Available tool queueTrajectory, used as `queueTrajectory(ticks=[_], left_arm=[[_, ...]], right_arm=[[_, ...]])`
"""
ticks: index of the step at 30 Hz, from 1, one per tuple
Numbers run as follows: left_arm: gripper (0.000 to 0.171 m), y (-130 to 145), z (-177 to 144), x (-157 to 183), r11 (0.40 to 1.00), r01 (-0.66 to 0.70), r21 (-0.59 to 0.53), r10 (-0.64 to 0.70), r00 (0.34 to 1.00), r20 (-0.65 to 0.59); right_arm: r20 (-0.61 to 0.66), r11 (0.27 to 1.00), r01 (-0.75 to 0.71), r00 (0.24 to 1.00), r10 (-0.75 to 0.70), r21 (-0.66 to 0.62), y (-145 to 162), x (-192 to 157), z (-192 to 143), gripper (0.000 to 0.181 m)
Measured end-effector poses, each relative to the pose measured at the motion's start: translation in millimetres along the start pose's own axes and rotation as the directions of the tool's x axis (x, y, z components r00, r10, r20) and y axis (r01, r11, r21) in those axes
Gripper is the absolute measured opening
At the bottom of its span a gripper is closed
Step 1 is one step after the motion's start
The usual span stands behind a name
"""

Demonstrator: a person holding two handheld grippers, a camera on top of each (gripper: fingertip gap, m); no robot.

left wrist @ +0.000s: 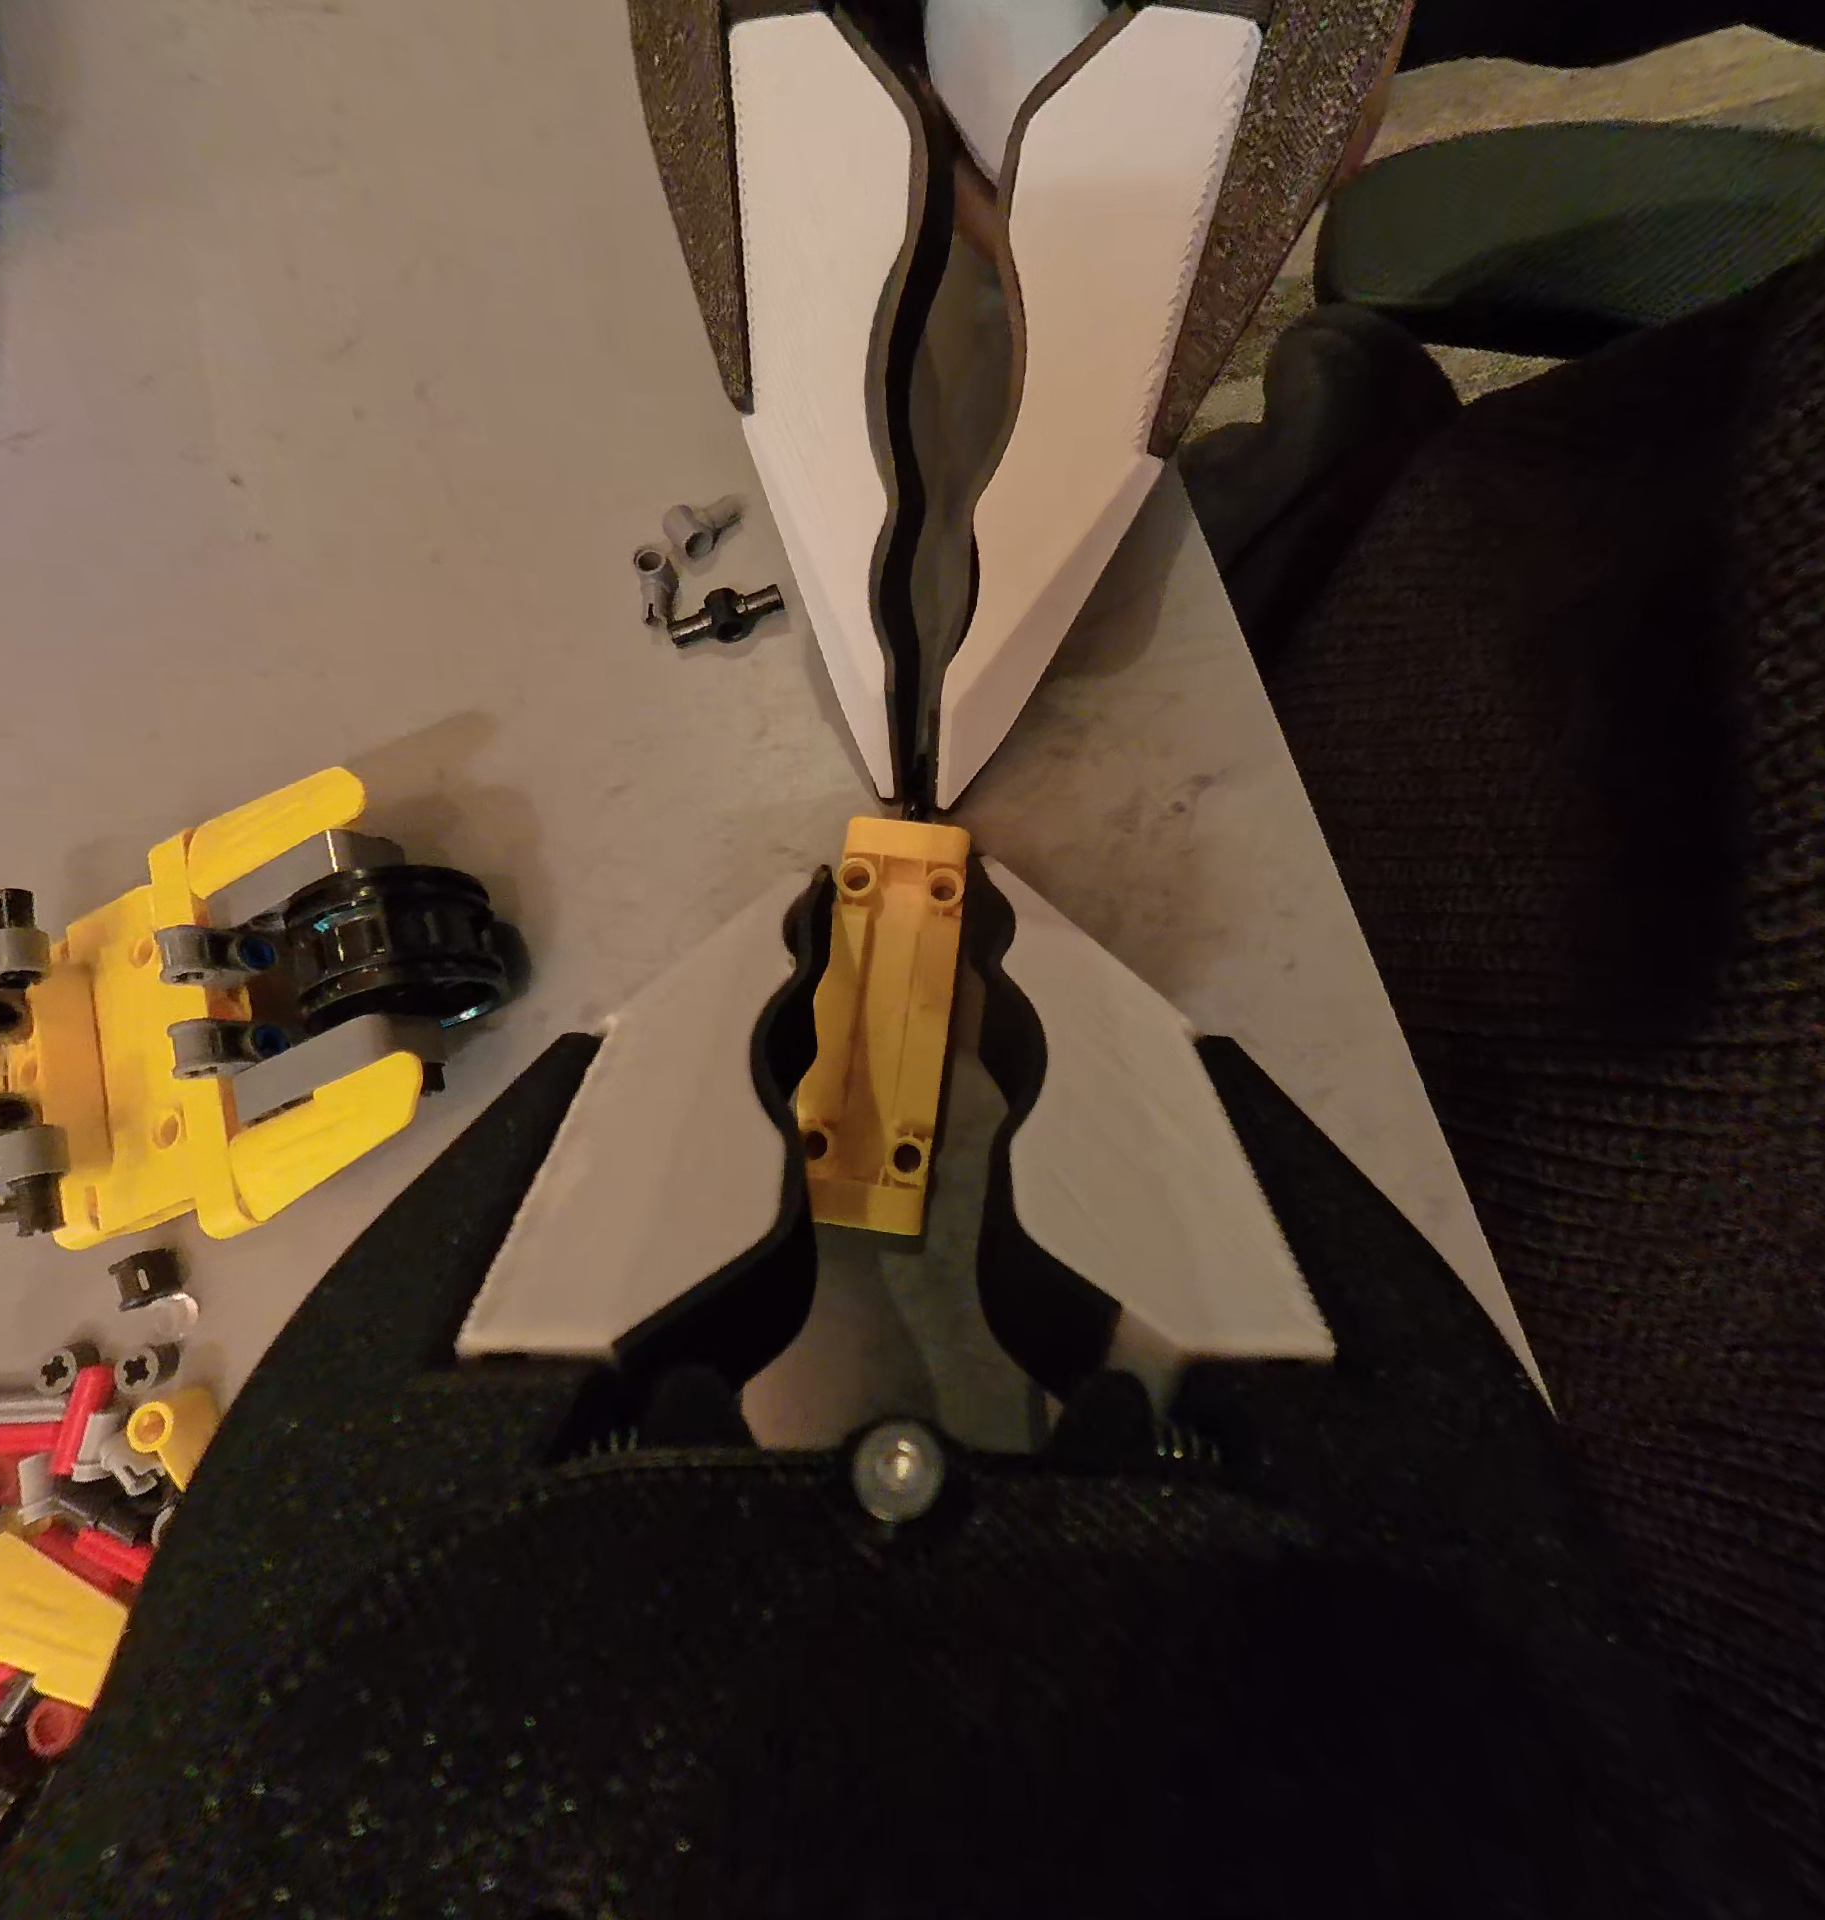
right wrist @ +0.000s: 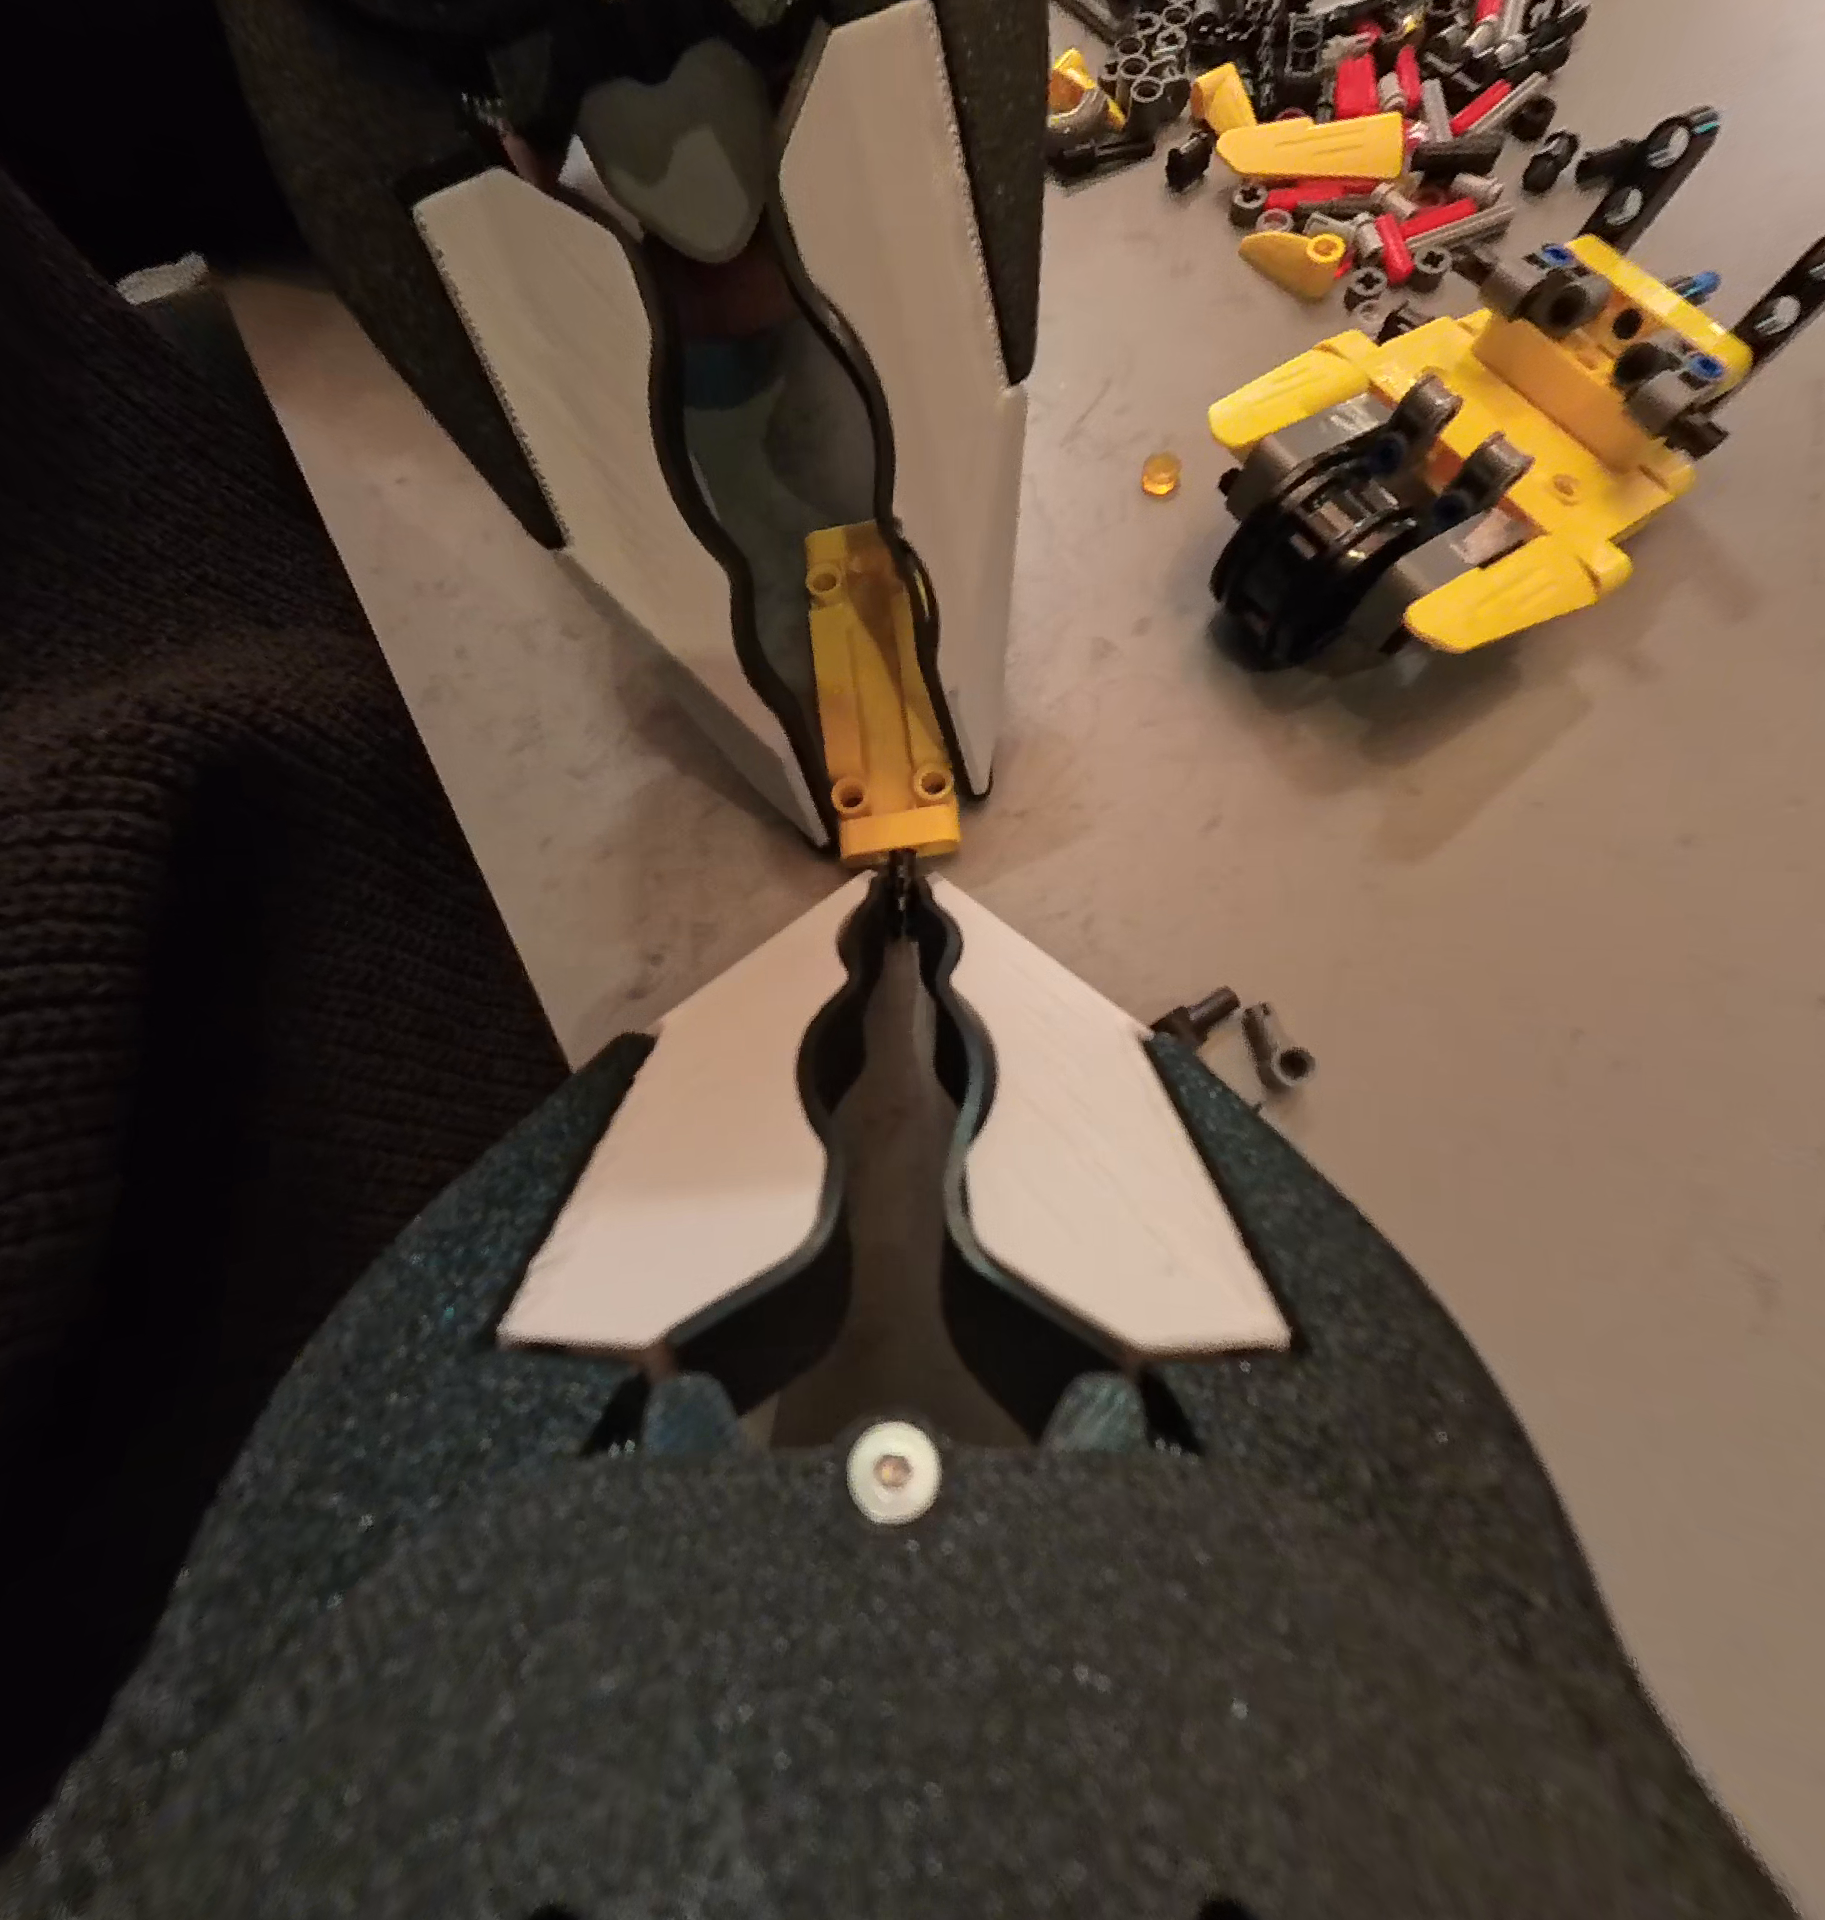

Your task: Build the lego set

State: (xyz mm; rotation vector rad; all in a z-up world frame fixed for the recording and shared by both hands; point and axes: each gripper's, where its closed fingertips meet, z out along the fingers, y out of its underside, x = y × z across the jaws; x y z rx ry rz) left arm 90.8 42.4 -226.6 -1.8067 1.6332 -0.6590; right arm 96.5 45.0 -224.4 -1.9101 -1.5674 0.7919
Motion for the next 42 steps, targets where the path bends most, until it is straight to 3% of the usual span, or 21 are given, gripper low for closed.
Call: queueTrajectory(ticks=[4, 12, 21, 29, 36, 42], left_arm=[[0.024, 0.0, 0.0, -0.3, 1.000, -0.002, 0.000, 0.002, 1.000, 0.005], [0.043, -0.1, -1.8, 1.2, 1.000, -0.013, 0.008, 0.013, 1.000, 0.018], [0.021, 0.0, -2.6, 12.7, 0.999, -0.042, 0.012, 0.043, 0.998, -0.051], [0.022, 0.6, -2.3, 13.8, 1.000, -0.030, 0.007, 0.030, 0.997, -0.071], [0.022, 0.7, -2.3, 14.1, 1.000, -0.017, 0.005, 0.017, 0.996, -0.085], [0.022, 0.7, -2.3, 14.0, 1.000, -0.014, 0.005, 0.014, 0.996, -0.087]], right_arm=[[-0.026, 1.000, -0.012, 1.000, 0.012, 0.009, 0.0, -0.8, 0.1, 0.005], [-0.009, 0.999, -0.039, 0.999, 0.039, 0.036, -0.6, -11.0, 1.6, 0.005], [0.011, 0.998, -0.051, 0.999, 0.051, 0.047, -0.6, -11.3, 1.3, 0.005], [0.027, 0.999, -0.018, 0.999, 0.017, 0.036, 0.0, -11.8, 1.3, 0.005], [0.021, 0.999, -0.013, 1.000, 0.012, 0.047, 1.9, -13.9, -2.0, 0.020], [-0.077, 0.998, 0.017, 0.997, -0.013, 0.060, 2.6, -5.2, -1.7, 0.004]])
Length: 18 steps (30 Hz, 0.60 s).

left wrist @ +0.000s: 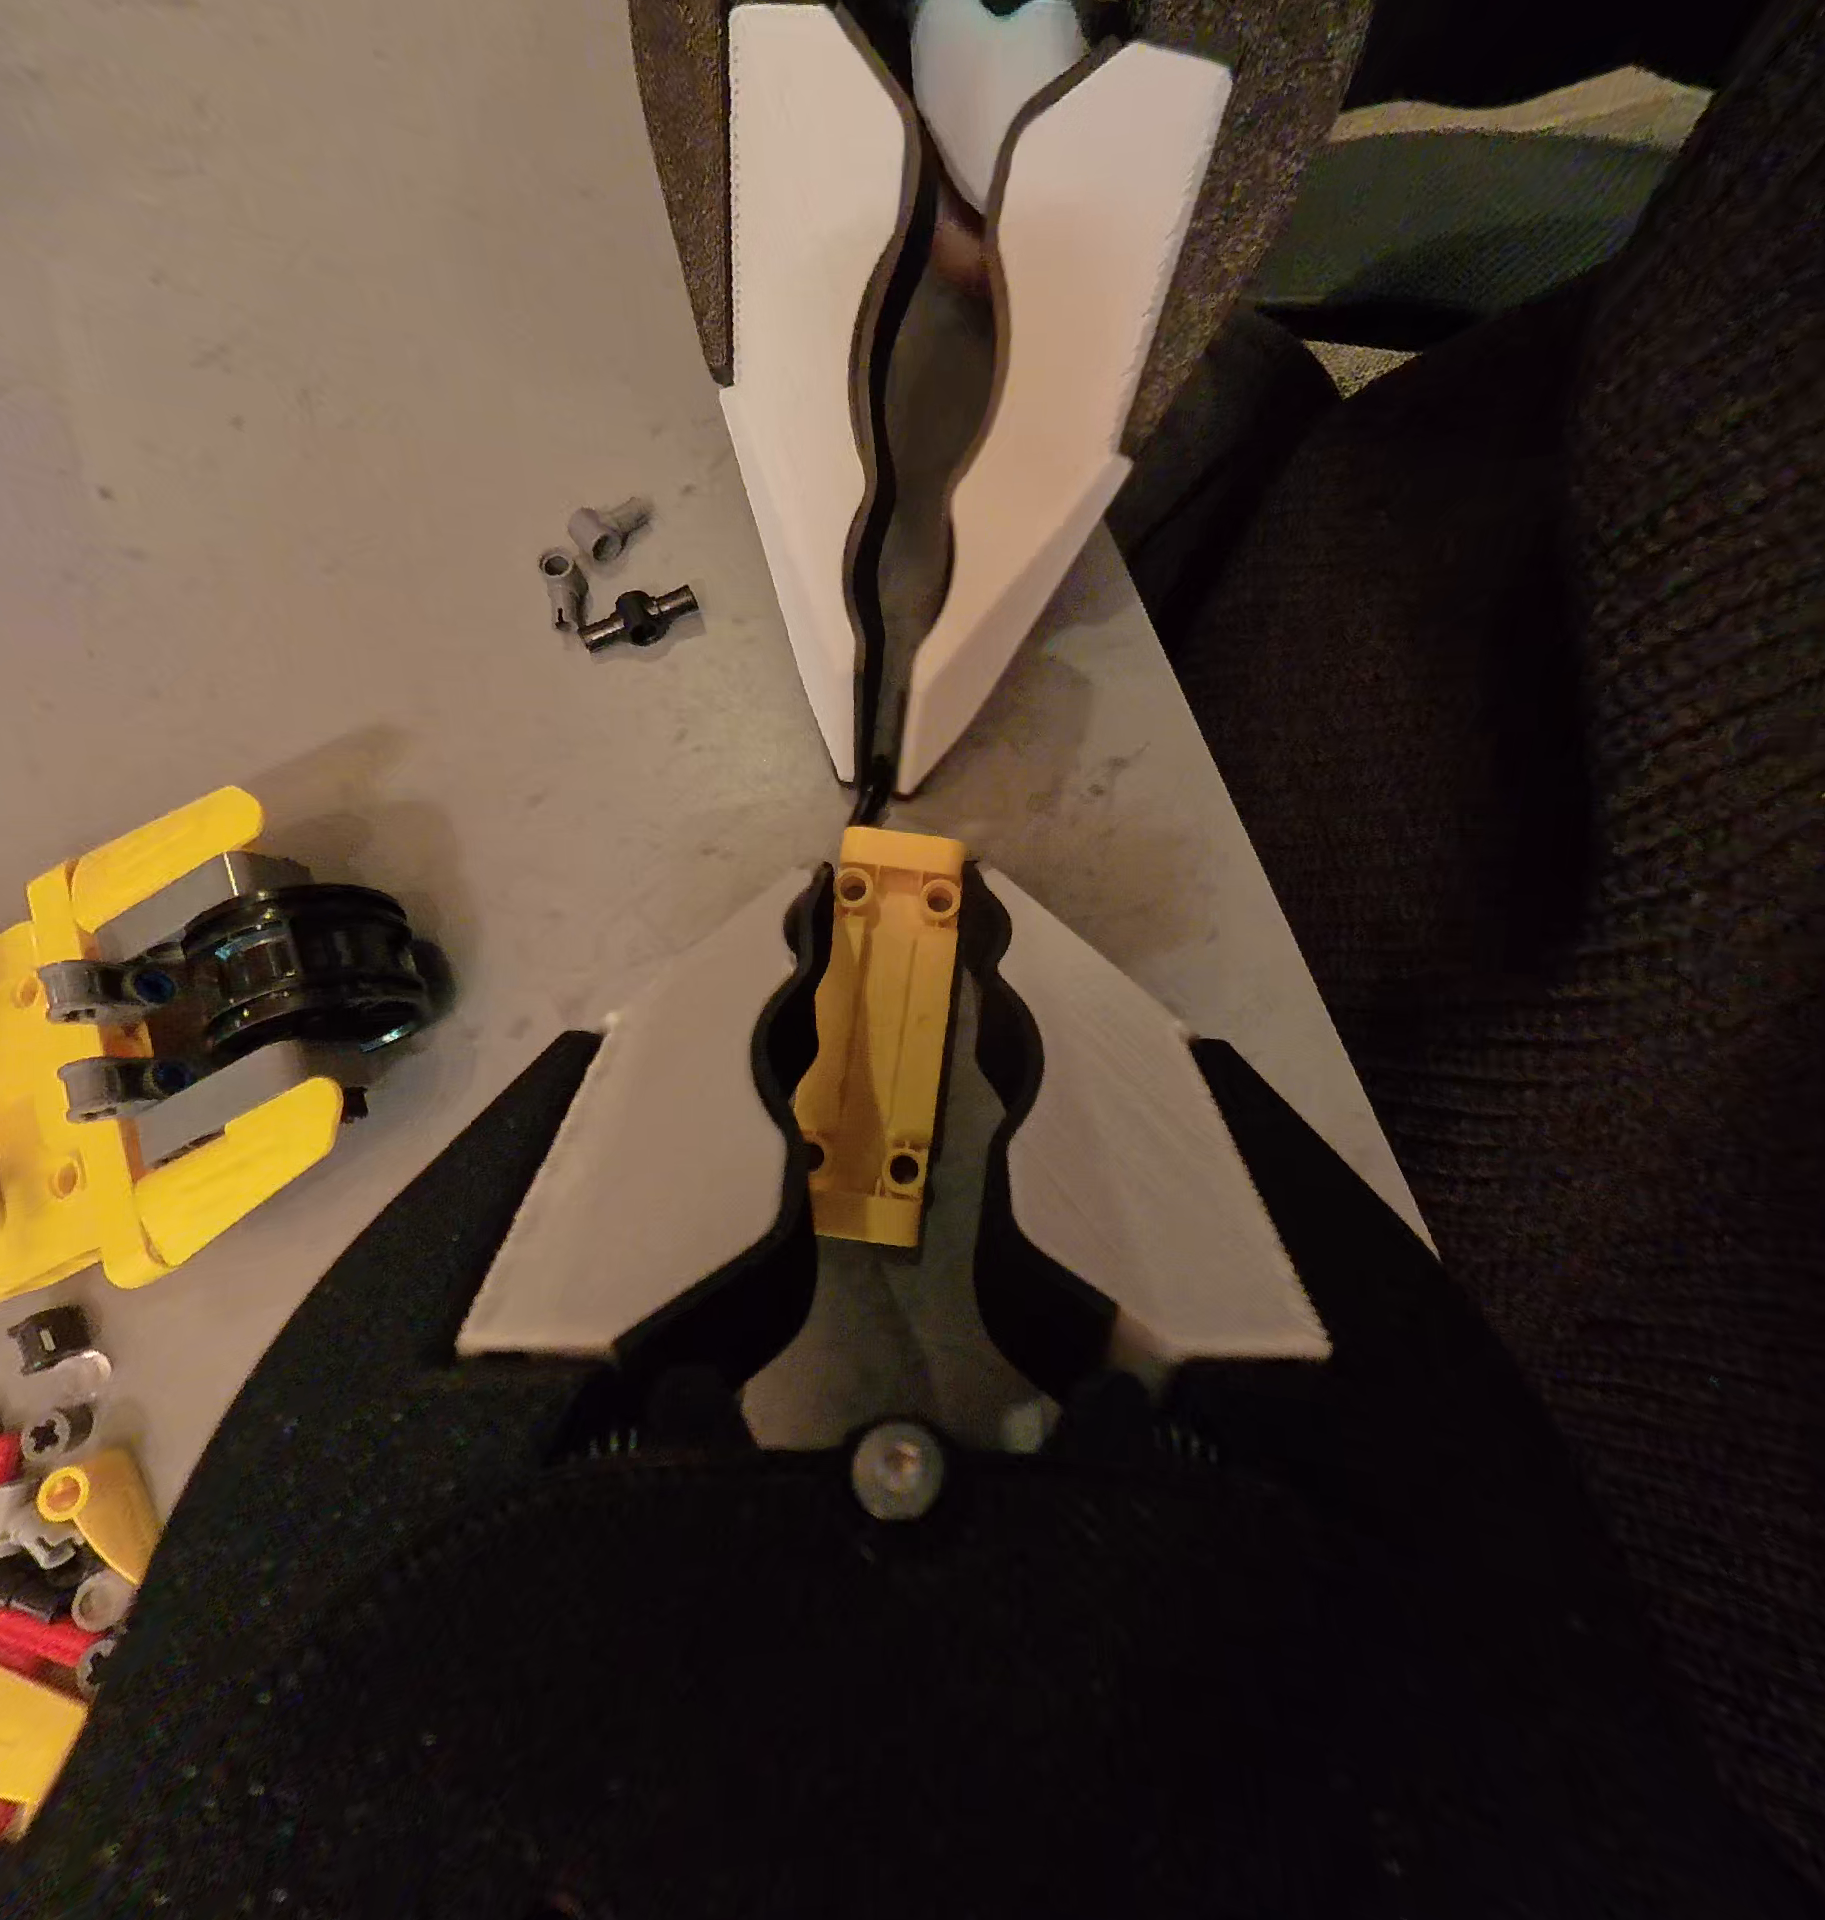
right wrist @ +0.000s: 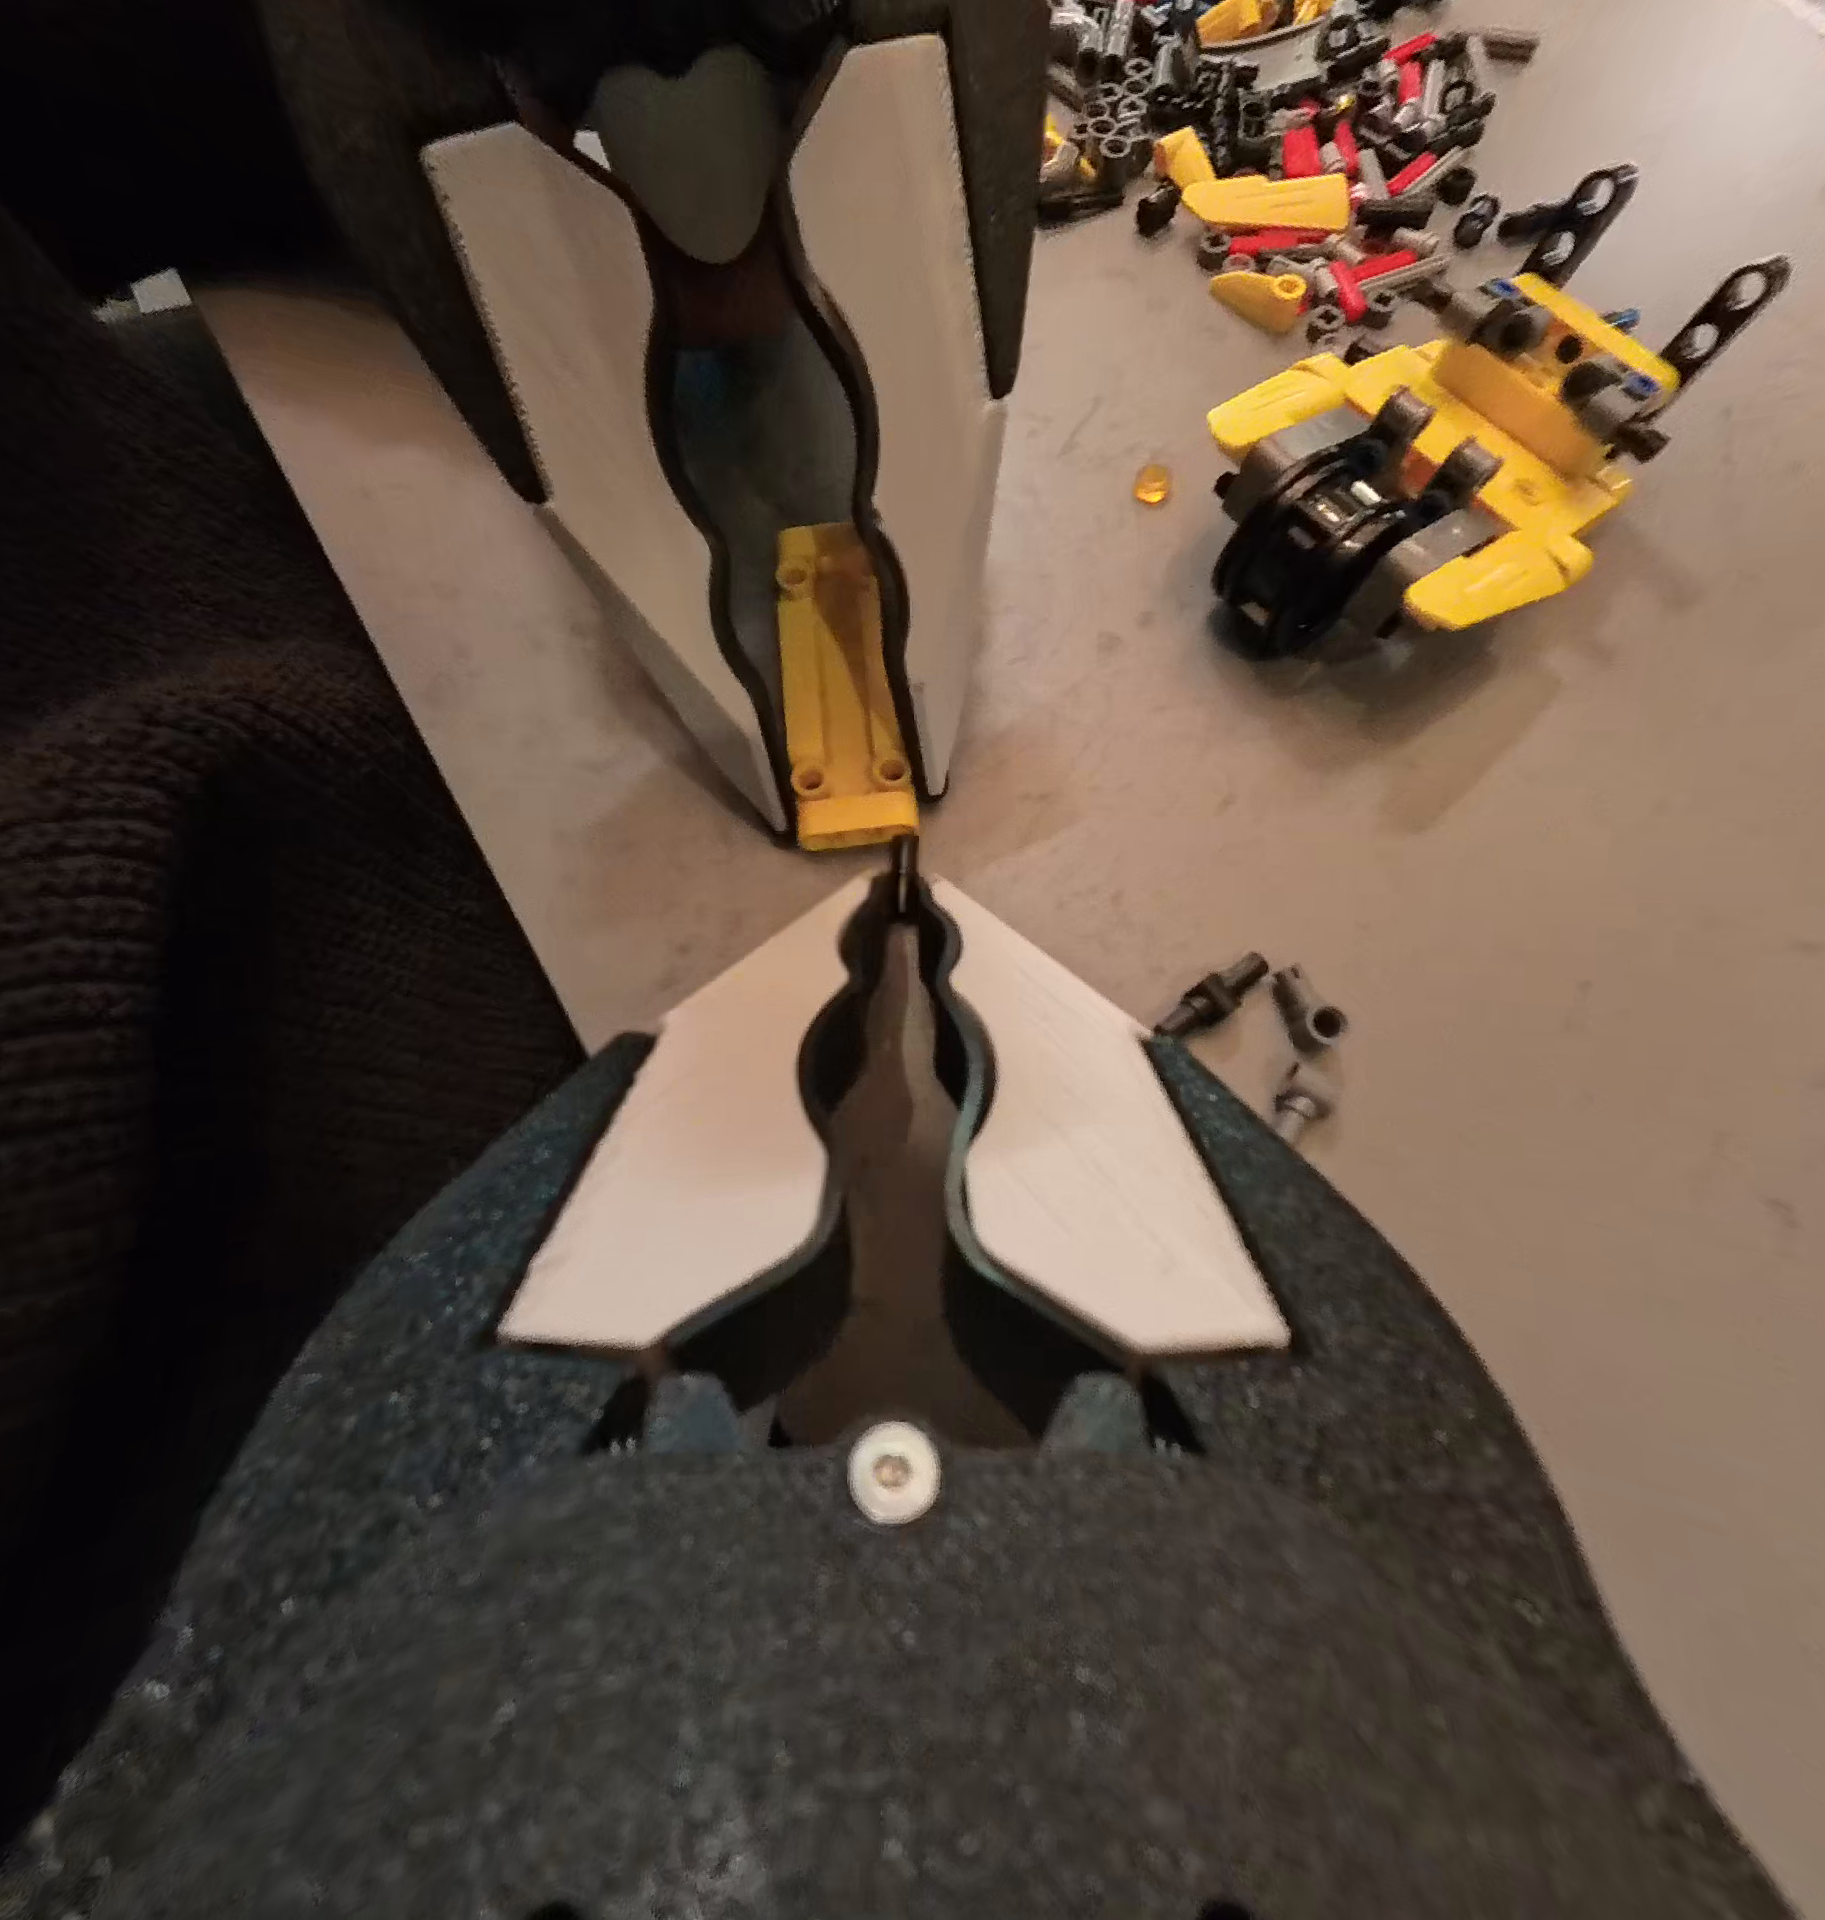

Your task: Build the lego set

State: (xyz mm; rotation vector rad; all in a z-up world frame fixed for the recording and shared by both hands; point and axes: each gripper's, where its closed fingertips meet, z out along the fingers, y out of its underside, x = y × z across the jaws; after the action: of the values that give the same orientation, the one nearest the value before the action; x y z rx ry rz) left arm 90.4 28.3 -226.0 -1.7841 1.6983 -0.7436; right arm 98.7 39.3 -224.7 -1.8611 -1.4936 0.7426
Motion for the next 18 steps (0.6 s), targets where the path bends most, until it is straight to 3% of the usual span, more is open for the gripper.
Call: queueTrajectory(ticks=[18], left_arm=[[0.022, 0.0, -0.1, -0.4, 1.000, 0.019, 0.000, -0.019, 1.000, -0.015]], right_arm=[[0.078, 0.999, 0.043, 0.996, -0.041, -0.026, 0.2, -9.5, -0.3, 0.004]])
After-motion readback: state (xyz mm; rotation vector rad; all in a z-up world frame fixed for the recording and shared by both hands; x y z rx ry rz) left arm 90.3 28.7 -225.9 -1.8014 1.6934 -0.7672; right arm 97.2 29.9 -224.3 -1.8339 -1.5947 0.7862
